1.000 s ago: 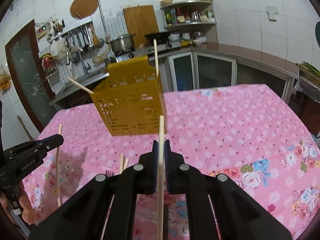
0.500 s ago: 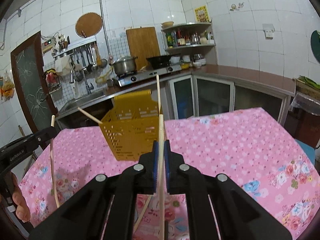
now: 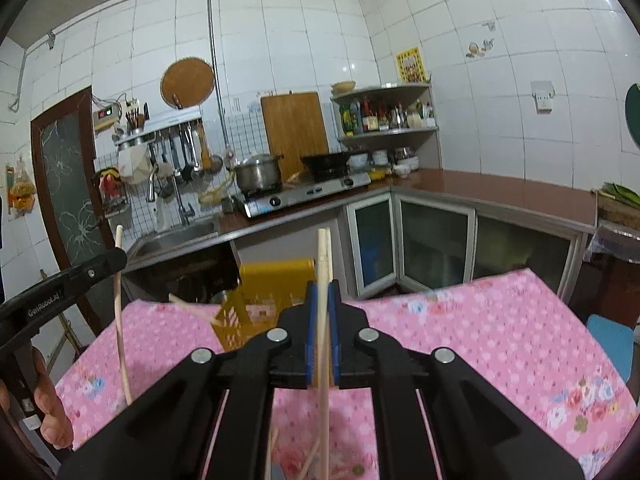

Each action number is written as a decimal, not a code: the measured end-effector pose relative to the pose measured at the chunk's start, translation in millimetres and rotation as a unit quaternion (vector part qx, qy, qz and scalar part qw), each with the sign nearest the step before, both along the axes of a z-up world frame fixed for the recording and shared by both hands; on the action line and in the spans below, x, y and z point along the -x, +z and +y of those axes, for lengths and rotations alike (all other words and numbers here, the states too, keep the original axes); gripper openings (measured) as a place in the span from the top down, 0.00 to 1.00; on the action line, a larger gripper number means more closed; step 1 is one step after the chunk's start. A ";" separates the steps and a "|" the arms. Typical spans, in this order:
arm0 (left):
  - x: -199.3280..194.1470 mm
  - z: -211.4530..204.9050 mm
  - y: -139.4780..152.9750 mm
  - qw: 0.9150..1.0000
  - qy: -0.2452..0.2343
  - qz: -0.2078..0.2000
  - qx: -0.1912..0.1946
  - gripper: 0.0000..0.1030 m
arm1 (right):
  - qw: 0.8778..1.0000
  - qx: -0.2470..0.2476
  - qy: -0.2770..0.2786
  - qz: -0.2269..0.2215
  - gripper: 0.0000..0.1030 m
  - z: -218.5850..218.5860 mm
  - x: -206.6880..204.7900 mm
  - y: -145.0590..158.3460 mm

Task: Organize utensils
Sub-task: 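Lift both held chopsticks and carry them toward the yellow caddy, then open both tools over the caddy to drop the chopsticks in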

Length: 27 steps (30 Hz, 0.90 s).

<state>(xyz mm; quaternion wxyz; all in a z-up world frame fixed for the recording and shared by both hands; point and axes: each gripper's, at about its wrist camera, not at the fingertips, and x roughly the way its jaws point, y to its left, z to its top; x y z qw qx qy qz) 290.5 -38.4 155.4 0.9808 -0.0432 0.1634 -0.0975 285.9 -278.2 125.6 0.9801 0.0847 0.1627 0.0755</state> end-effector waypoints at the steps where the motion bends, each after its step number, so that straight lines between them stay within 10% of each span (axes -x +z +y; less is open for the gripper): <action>1: -4.2 -1.8 8.5 1.000 -0.001 -0.011 0.002 0.96 | 1.000 -0.001 0.001 -0.005 0.94 0.6 -3.1 5.2; 13: -63.4 -27.9 53.5 0.994 0.012 -0.104 -0.006 0.96 | 0.996 0.000 -0.005 -0.093 0.94 10.0 -60.7 75.4; 27: -148.8 -37.2 9.3 0.992 0.046 -0.114 0.008 0.96 | 0.992 0.003 -0.003 -0.124 0.94 27.7 -127.4 38.7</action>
